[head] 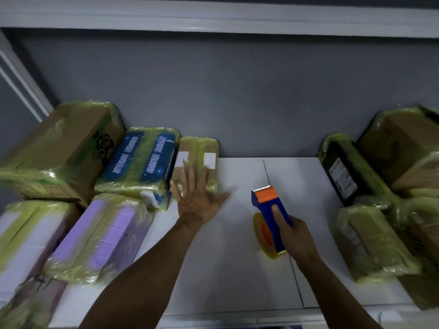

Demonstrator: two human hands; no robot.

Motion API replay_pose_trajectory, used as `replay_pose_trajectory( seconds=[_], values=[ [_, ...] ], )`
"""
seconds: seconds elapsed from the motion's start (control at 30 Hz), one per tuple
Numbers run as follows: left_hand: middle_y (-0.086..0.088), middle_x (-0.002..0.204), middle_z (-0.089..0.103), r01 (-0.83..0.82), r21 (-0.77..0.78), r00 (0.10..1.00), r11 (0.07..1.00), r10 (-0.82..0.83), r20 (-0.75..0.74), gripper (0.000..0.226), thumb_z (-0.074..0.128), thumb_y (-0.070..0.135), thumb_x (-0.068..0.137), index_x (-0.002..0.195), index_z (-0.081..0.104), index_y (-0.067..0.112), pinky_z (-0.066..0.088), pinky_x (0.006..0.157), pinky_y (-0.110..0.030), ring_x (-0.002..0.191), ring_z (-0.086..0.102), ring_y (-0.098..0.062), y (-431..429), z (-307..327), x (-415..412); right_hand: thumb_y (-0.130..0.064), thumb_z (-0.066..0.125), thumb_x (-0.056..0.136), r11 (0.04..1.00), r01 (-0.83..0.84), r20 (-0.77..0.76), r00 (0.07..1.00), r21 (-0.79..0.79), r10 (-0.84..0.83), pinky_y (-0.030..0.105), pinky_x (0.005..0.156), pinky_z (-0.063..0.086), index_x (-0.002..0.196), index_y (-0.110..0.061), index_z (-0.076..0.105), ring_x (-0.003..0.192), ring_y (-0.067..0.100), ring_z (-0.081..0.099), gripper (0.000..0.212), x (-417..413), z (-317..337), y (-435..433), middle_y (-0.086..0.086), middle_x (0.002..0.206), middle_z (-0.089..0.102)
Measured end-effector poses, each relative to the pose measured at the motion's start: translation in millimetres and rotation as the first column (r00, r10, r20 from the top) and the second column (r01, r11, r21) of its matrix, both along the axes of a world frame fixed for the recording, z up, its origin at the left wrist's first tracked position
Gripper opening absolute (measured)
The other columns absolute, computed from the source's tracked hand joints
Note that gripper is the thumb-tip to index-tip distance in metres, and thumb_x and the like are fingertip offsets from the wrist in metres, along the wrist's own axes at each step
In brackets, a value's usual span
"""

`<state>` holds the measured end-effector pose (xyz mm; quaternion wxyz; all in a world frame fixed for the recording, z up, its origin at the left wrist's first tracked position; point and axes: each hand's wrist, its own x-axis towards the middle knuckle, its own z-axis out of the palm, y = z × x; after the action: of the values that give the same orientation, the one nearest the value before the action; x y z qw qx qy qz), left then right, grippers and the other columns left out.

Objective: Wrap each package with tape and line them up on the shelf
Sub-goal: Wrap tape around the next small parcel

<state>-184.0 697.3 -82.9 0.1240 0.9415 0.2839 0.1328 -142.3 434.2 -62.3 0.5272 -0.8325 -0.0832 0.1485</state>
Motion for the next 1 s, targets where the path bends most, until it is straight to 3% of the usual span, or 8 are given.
replay_pose_trajectory(
  seconds=[0.2,0.33,0.5,0.6,0.73,0.8,0.9,1.0],
  values=[
    [0.009,0.165,0.021,0.279,-0.19,0.902,0.941,-0.188,0.39,0.056,0.07,0.047,0.092,0.142,0.048,0.037,0.022,0.122,-0.035,0.154,0.006,-0.01,-66.9,19.2,-22.1,-0.082,0.051,0.082,0.989,0.092,-0.152,0.986,0.118,-0.074,0.032,0.059,0.046,0.078,-0.008,0.065,0.055,0.021,0.061,0.075,-15.9,16.0,-52.9,0.01,0.063,0.063],
    [0.022,0.148,0.043,0.429,-0.367,0.887,0.826,-0.308,0.343,0.034,0.07,0.039,0.094,0.126,0.059,0.043,0.019,0.109,-0.002,0.139,0.032,0.001,-127.8,31.2,-16.2,-0.091,0.062,0.059,0.975,0.134,-0.172,0.98,0.176,-0.103,0.041,0.079,0.058,0.093,-0.014,0.074,0.077,0.027,0.076,0.085,-29.7,29.2,-103.2,0.008,0.084,0.078],
    [0.018,0.138,0.053,0.567,-0.465,0.824,0.68,-0.473,0.313,0.036,0.07,0.034,0.096,0.13,0.06,0.034,0.041,0.111,-0.022,0.125,0.047,0.005,-205.1,50.4,26.2,-0.096,0.067,0.045,0.973,0.186,-0.2,0.967,0.135,-0.157,0.037,0.07,0.053,0.092,-0.012,0.077,0.072,0.024,0.075,0.097,-45.8,41.2,-180.4,0.01,0.08,0.076],
    [0.012,0.141,0.05,0.558,-0.561,0.823,0.611,-0.493,0.282,0.051,0.074,0.039,0.091,0.137,0.056,0.026,0.044,0.108,-0.027,0.128,0.047,-0.002,-252.8,55.7,58.6,-0.095,0.068,0.051,0.96,0.239,-0.24,0.95,0.144,-0.2,0.053,0.078,0.058,0.097,-0.002,0.073,0.082,0.04,0.072,0.103,-51.1,44.8,-220.1,0.02,0.089,0.074],
    [0.023,0.136,0.049,0.457,-0.716,0.858,0.528,-0.473,0.2,0.071,0.08,0.048,0.083,0.144,0.048,0.031,0.041,0.099,-0.02,0.123,0.046,0.002,-299.6,57.0,86.3,-0.095,0.068,0.05,0.956,0.24,-0.243,0.95,0.17,-0.195,0.055,0.088,0.058,0.089,-0.025,0.079,0.082,0.03,0.075,0.081,-46.8,50.1,-257.6,0.007,0.086,0.078],
    [0.03,0.116,0.064,0.475,-0.784,0.845,0.4,-0.457,0.278,0.057,0.085,0.022,0.082,0.129,0.055,0.034,0.048,0.085,-0.014,0.106,0.059,0.007,-310.6,49.9,89.0,-0.094,0.068,0.05,0.955,0.233,-0.254,0.95,0.184,-0.183,0.054,0.087,0.058,0.086,-0.033,0.079,0.08,0.028,0.075,0.072,-42.6,51.4,-270.5,0.006,0.085,0.078],
    [-0.003,0.103,0.074,0.545,-0.772,0.828,0.328,-0.354,0.434,0.042,0.081,-0.009,0.077,0.112,0.063,0.005,0.058,0.077,-0.036,0.096,0.068,-0.015,-316.7,42.9,83.8,-0.094,0.065,0.05,0.951,0.238,-0.269,0.946,0.197,-0.181,0.048,0.084,0.059,0.083,-0.042,0.076,0.074,0.02,0.075,0.063,-36.4,53.6,-283.0,0.001,0.082,0.078],
    [-0.024,0.106,0.067,0.531,-0.762,0.848,0.372,-0.223,0.481,0.045,0.089,0.005,0.074,0.111,0.064,-0.004,0.057,0.077,-0.037,0.098,0.066,-0.027,-316.0,42.9,68.0,-0.092,0.066,0.053,0.956,0.189,-0.286,0.951,0.222,-0.122,0.047,0.085,0.059,0.085,-0.044,0.076,0.076,0.017,0.076,0.058,-30.6,54.3,-288.1,-0.001,0.084,0.079]
  ],
)
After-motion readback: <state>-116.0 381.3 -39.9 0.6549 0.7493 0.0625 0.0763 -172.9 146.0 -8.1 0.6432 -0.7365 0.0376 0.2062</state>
